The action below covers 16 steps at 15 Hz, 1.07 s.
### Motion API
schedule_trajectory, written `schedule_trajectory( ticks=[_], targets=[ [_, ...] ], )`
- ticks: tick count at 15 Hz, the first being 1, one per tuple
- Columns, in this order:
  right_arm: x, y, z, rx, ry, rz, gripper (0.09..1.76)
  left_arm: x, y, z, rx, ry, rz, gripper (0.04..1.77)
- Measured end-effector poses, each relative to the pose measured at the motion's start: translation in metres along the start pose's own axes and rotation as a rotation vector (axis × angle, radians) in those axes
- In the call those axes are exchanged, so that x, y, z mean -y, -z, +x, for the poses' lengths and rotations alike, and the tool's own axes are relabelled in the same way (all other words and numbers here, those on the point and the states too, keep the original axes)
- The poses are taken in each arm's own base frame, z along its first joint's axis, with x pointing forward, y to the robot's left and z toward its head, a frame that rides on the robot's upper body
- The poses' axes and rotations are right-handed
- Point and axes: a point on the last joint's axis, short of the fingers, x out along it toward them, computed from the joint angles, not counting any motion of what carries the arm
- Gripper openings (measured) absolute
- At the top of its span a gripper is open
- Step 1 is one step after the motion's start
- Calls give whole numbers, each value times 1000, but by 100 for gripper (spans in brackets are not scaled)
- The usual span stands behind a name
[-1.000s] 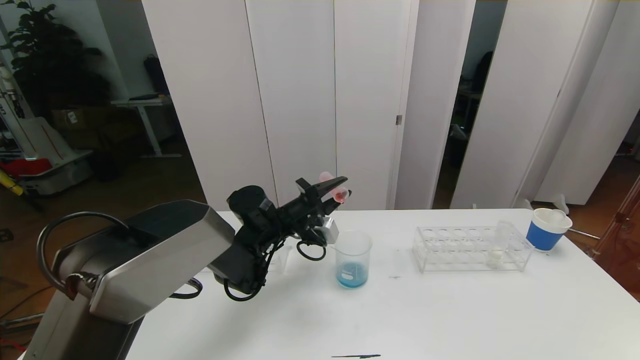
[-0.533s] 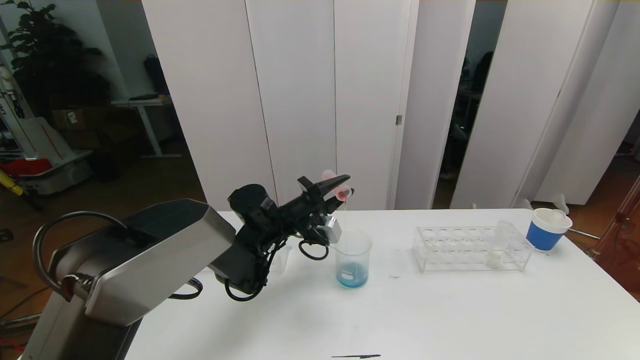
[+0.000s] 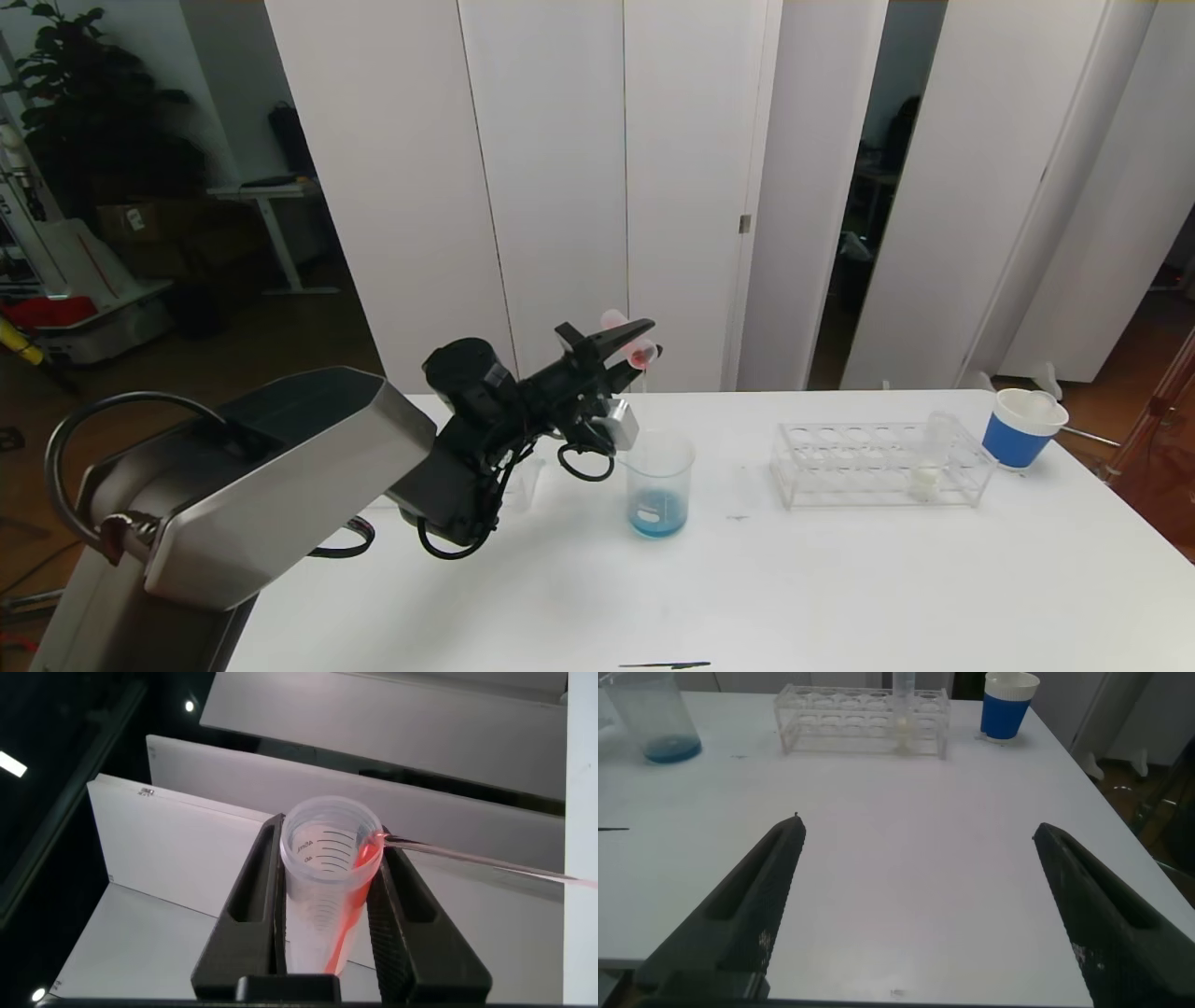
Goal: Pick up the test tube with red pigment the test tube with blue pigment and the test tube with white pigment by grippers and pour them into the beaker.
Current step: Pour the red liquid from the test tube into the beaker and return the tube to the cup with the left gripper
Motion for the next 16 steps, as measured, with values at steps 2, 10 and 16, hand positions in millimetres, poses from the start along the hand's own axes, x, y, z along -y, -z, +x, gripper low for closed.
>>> schedule_trajectory(
  ticks=[2,10,16],
  targets=[
    [0,0,0,0,0,0,175,-1,-1,0,1,-1,5,58],
    [0,0,0,0,0,0,175,-2,-1,1,1,-5,23,58],
    [0,0,0,0,0,0,175,-2,-1,1,-2,-4,59,58]
  ],
)
